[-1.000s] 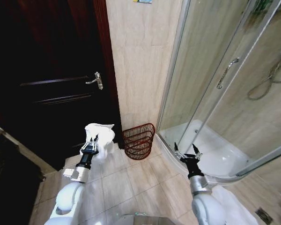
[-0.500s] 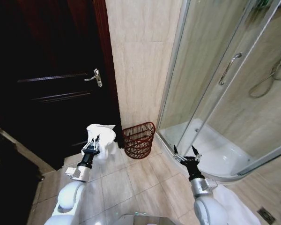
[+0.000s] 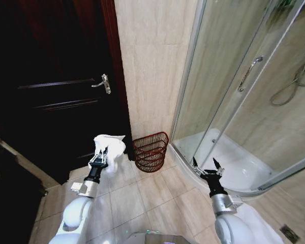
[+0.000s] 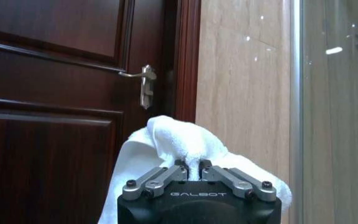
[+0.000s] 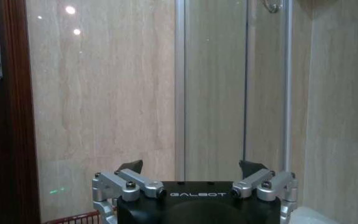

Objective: Discard the used towel into the hamper.

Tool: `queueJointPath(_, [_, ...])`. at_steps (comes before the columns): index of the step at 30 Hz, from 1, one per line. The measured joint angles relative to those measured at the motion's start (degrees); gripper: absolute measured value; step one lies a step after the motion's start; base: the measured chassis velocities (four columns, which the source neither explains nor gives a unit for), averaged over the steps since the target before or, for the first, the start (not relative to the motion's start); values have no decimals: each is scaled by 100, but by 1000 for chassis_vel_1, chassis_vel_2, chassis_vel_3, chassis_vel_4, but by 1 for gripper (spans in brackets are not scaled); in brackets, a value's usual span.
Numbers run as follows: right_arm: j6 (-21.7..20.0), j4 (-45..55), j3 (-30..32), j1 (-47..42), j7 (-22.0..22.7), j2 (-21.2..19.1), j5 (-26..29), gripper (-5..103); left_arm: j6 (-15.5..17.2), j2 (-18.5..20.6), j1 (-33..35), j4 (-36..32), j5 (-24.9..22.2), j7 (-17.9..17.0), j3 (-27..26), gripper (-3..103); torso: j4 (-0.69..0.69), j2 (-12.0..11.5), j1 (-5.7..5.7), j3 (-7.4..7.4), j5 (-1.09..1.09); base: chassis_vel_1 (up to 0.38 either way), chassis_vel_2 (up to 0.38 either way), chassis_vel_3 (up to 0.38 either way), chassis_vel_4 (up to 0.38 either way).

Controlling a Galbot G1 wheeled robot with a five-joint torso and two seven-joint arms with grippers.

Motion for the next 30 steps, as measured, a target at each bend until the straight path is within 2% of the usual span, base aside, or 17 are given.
queueJointPath(13, [156,-63,38,-24,-46,19,70,100,-25,32,-13,-29,-6,8,-24,7,0,26,10,14,0,-22,23,24,-28])
queueJointPath(24, [140,-56,-2,-5,2,34,46,100,-21,30,-9,-35,-6,7,-19,7,0,36,18,20,0,-116,120,110,-115])
queueJointPath(30, [-20,-50,-34,5,72,45,-192,100,-21,28,-10,-29,-10,1,-18,7,0,41,20,23,0,-65,49,58,-63])
